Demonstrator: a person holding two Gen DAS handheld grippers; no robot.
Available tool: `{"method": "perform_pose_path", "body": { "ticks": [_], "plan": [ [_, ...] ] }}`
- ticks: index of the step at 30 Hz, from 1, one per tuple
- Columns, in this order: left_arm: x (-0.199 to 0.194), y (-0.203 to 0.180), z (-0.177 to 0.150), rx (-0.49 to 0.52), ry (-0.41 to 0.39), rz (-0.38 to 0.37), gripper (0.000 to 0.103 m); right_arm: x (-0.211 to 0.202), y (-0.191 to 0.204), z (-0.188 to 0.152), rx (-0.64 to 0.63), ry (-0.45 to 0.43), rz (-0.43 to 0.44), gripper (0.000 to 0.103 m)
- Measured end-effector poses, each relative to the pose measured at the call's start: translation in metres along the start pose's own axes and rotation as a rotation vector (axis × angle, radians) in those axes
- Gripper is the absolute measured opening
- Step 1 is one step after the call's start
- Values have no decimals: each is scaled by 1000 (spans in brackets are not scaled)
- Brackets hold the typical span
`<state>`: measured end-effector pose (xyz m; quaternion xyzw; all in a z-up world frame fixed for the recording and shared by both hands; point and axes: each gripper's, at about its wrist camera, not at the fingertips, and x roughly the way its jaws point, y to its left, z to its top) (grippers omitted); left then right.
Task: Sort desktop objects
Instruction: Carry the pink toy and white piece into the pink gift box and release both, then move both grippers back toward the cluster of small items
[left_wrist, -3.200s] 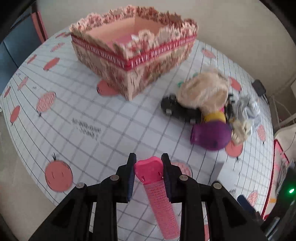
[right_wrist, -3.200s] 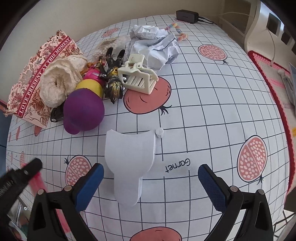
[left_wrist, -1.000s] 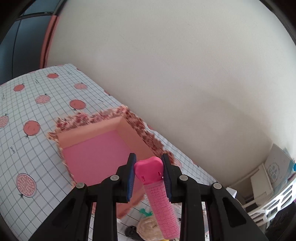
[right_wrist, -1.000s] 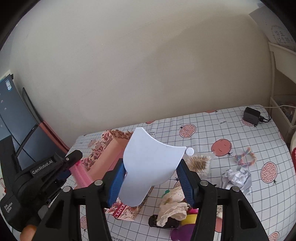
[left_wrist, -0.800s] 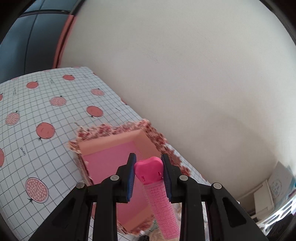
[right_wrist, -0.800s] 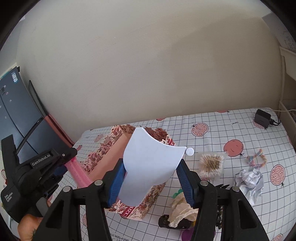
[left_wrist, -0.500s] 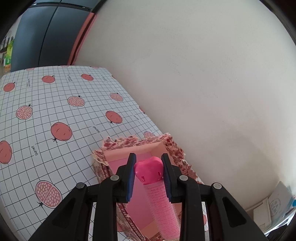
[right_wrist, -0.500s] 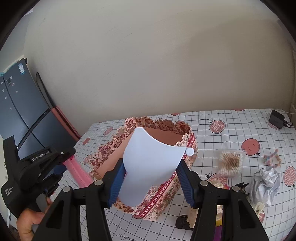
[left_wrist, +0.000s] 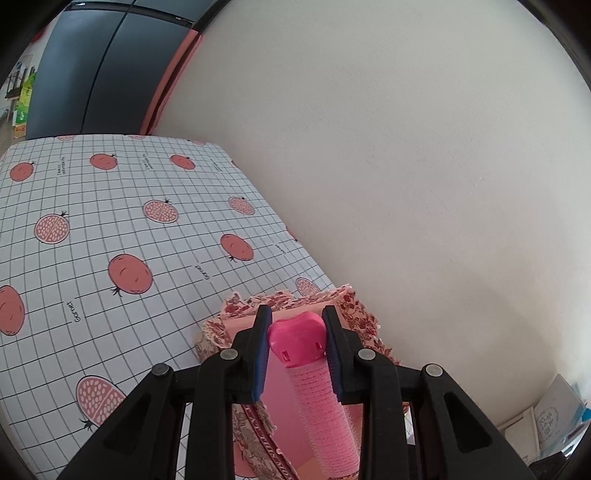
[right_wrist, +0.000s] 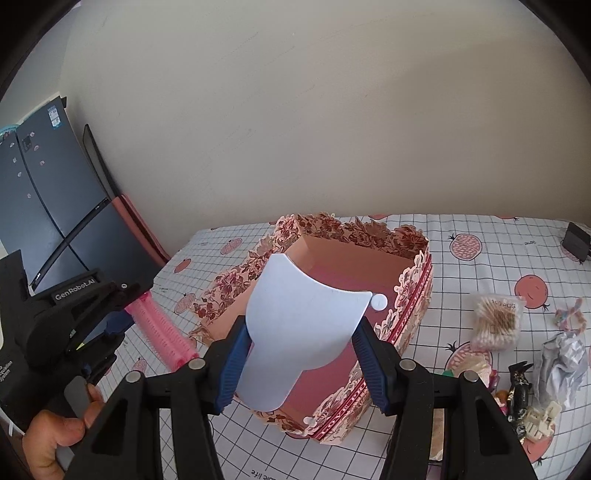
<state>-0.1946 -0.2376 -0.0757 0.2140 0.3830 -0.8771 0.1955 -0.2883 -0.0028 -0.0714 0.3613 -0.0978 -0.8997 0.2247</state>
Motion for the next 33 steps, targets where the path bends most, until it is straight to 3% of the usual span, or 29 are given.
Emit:
{"method": "perform_pose_path", "body": {
  "ticks": [7,11,14,18,24,28,31,33],
  "plan": [
    [6,-8,-5,24,19,-9,29,6,1,-1,-8,7,-14,62],
    [12,-11,-8,35,46,-14,29,8,-1,-2,-3,3,-13,71],
    [17,-13,-12,41,72,-14,39,9,-2,-3,-10,8,-22,71],
    [22,-15,-16,51,102,-6,42,9,-5,-3,1,18,-30,71],
    [25,-17,-20,64,129,16,57,8,-11,-1,12,32,-61,74],
    [25,-19,-20,84,126,34,69,6,-13,0,14,24,-97,95],
    [24,-20,-20,86,123,46,80,5,-14,0,16,21,-97,99],
    [23,-20,-20,86,121,58,80,5,-14,0,11,22,-100,101]
  ]
}}
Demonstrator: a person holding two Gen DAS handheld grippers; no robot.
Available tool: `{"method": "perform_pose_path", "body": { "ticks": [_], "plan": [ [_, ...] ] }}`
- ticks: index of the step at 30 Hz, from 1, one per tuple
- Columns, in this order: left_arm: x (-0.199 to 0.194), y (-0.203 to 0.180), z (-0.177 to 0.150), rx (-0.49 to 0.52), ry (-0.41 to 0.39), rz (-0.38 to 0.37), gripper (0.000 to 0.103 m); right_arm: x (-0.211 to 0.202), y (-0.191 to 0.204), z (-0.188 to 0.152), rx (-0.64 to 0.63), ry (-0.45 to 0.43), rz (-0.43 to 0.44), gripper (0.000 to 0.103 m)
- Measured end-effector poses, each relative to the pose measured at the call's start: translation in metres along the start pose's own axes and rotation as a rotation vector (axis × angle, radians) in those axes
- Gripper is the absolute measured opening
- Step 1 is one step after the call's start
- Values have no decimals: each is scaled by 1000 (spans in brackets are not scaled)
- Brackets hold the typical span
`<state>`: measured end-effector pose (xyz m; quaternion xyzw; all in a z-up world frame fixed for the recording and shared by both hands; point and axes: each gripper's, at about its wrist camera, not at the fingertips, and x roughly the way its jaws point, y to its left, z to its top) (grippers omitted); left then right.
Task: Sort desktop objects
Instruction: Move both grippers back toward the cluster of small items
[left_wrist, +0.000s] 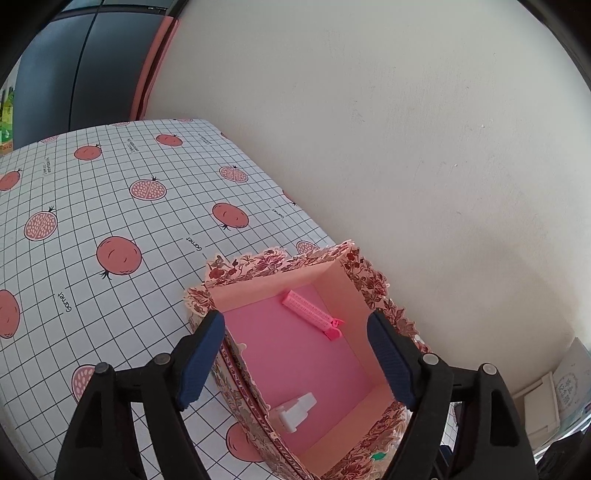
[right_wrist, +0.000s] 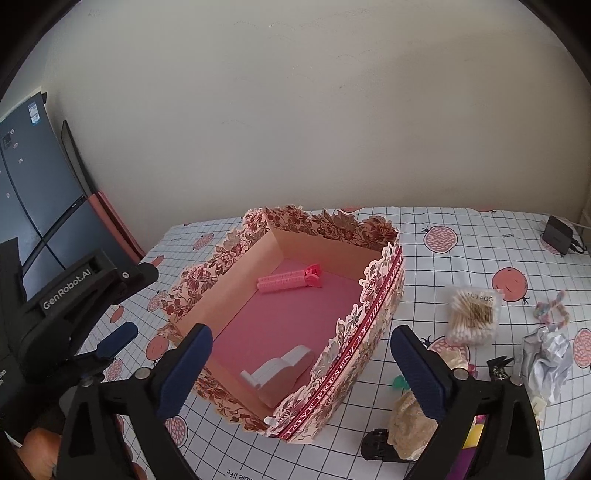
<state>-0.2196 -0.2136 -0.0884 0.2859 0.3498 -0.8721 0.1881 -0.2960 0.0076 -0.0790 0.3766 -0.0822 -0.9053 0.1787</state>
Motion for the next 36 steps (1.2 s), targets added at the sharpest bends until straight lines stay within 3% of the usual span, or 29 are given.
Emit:
{"method": "perform_pose_path", "body": {
  "ticks": [8,10,15,18,28,32,36],
  "plan": [
    [3,0,0,1,16,37,83,-2,-3,0,-21,0,-26,103],
    [4,-2,-1,3,19,45,93,-4,-6,0,-25,-9,-31,103],
    [4,-9,-4,26,19,51,94,-11,-11,0,-57,-28,-77,103],
    [2,-15,-7,48,12,70,103,-16,-17,1,-54,-41,-108,103],
    [-11,-45,-14,163,-56,72,103,-43,-59,3,6,-95,-156,103],
    [-22,-66,-21,225,-110,29,103,-58,-80,6,8,-120,-209,103],
    [-27,-92,-33,289,-114,2,103,-77,-106,9,54,-135,-235,103]
  ]
}}
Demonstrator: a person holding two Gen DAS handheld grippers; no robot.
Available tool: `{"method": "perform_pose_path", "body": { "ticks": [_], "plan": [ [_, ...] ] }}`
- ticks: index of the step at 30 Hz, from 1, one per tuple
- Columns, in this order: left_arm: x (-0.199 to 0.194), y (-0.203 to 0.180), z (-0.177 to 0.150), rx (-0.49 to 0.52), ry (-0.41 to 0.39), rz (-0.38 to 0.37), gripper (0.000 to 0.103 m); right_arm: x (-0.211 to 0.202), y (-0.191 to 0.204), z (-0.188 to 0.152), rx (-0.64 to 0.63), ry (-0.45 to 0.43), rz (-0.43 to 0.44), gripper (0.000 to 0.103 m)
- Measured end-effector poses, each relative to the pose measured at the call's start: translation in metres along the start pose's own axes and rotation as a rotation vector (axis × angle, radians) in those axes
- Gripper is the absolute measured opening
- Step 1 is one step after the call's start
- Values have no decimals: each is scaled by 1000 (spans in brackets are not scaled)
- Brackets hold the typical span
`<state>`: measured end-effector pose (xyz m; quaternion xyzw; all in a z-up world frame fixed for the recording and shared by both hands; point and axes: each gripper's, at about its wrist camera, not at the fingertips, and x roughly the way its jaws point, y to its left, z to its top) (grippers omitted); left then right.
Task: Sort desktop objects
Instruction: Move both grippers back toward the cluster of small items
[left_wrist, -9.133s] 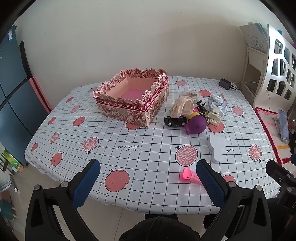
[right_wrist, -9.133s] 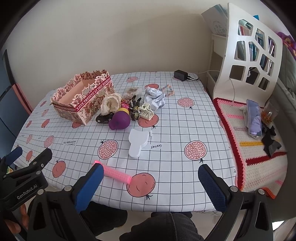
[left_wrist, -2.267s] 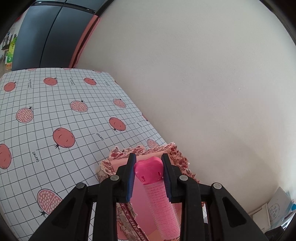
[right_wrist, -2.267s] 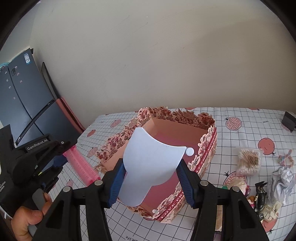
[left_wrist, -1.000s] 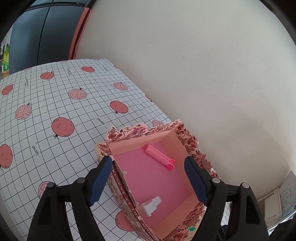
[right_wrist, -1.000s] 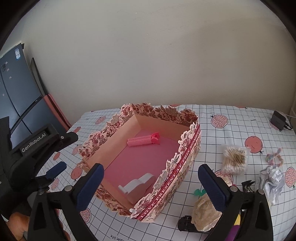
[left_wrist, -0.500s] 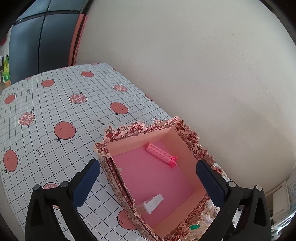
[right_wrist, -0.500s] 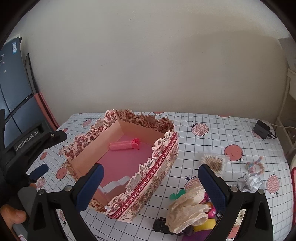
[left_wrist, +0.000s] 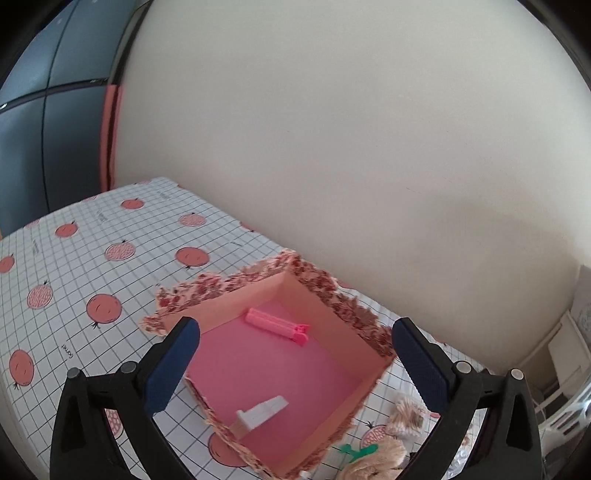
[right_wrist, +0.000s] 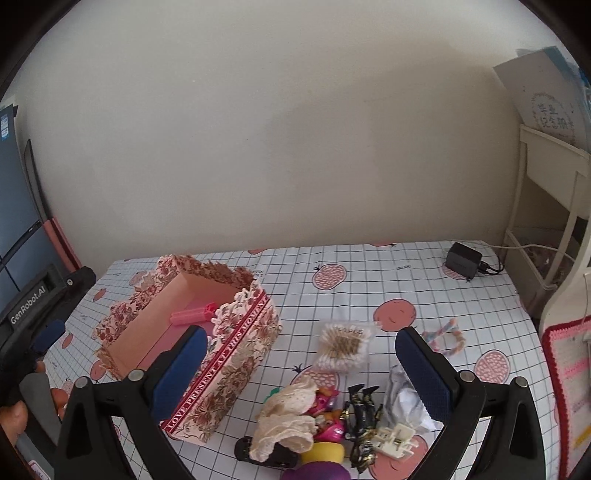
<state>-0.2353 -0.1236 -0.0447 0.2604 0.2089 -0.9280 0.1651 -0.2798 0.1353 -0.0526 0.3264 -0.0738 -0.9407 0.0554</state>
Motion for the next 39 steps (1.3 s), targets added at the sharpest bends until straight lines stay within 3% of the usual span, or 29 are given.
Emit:
{"method": "perform_pose_path", "body": {
  "ticks": [11,16,20,23,27,35,39],
  "plan": [
    [-12,-66,-27,152,-10,-71,103,-18,-81,3,118,27,-69,103],
    [1,-89,-49,185,98,-164,103,-21,-115,-1,205,48,-96,103],
    [15,-100,-65,180,204,-225,103,-15,-124,-9,203,95,-109,103],
    [21,-109,-78,209,248,-220,103,-4,-130,-20,231,168,-140,103],
    [32,-112,-95,194,345,-279,103,19,-134,-40,273,294,-119,103],
    [57,-105,-120,169,532,-210,103,49,-124,-71,283,471,-128,103],
    [65,-101,-129,194,557,-139,103,64,-128,-89,362,573,-113,103]
  ]
}}
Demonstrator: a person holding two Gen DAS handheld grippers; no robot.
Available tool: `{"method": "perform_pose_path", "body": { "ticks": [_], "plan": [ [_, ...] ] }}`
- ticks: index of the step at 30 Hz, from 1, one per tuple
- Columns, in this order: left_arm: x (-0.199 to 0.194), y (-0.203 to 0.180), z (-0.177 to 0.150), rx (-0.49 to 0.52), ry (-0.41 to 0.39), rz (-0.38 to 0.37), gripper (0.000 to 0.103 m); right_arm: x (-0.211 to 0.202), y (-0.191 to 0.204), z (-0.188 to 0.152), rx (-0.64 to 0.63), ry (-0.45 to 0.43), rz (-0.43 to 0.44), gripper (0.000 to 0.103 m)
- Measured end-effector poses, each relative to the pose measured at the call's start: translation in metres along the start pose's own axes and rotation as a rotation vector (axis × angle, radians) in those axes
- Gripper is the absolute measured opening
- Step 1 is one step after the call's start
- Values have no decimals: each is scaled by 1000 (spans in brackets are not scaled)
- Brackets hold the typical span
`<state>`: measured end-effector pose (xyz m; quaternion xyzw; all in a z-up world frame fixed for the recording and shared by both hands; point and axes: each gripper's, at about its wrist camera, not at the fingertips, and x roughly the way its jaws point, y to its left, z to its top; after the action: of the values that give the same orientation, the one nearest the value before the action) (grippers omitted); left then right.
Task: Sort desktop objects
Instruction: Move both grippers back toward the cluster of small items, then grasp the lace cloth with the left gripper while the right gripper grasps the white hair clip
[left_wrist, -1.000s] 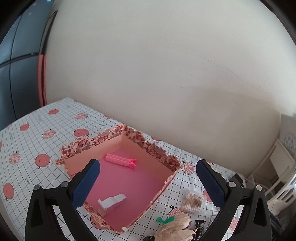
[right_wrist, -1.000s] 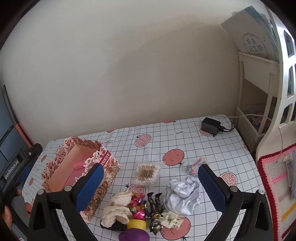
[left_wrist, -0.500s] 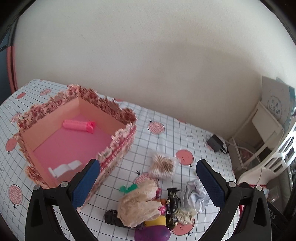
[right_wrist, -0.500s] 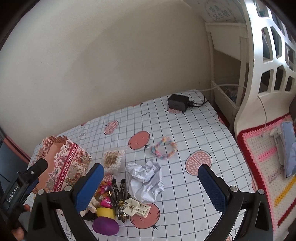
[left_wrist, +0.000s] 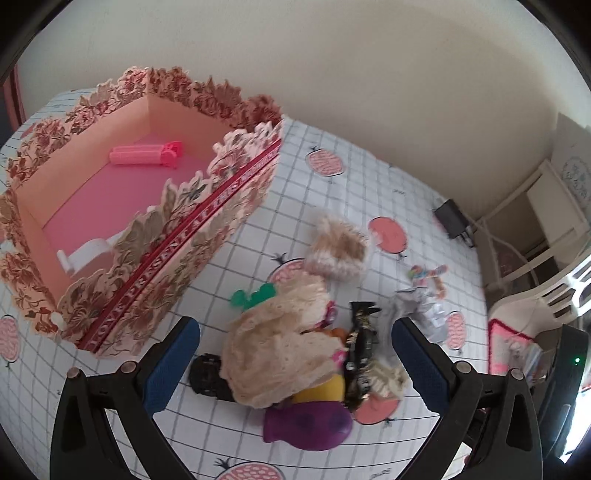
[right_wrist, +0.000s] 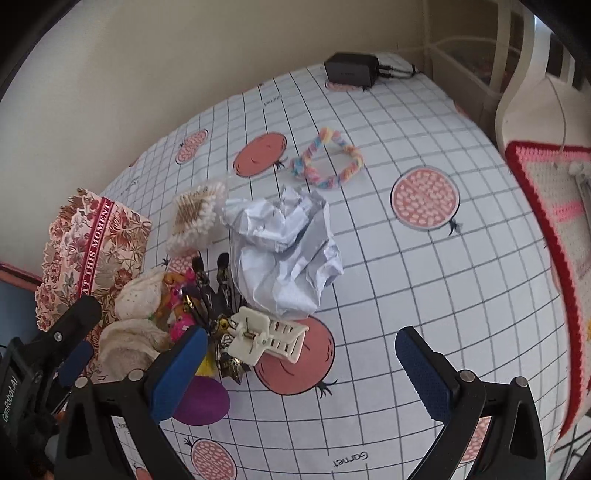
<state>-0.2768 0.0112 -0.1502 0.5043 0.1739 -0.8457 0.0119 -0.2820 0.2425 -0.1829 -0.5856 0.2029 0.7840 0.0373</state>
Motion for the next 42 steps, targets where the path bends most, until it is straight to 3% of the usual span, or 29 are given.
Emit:
{"method": "perform_pose_path", "body": {
  "ticks": [7,14,23,25,27,31,42],
  "plan": [
    [11,9,-5,-26,39,39,103,18,5,-3,-10,41,-24,103],
    [19,12,-8,-46,68,47,103,18,8,-3,3,27,6,85],
    [33,15,-11,-67,108,35,95,35,14,-2,-7,46,14,84],
    [34,16,-12,-71,110,25,84,35,14,-2,-3,36,12,84],
    [38,16,-12,-69,119,23,84,35,14,-3,-3,32,20,81],
    [41,15,-14,-80,129,13,70,35,14,-3,26,47,80,63],
    [48,8,-17,-104,136,-8,50,32,1,-1,90,58,136,61]
  ]
}}
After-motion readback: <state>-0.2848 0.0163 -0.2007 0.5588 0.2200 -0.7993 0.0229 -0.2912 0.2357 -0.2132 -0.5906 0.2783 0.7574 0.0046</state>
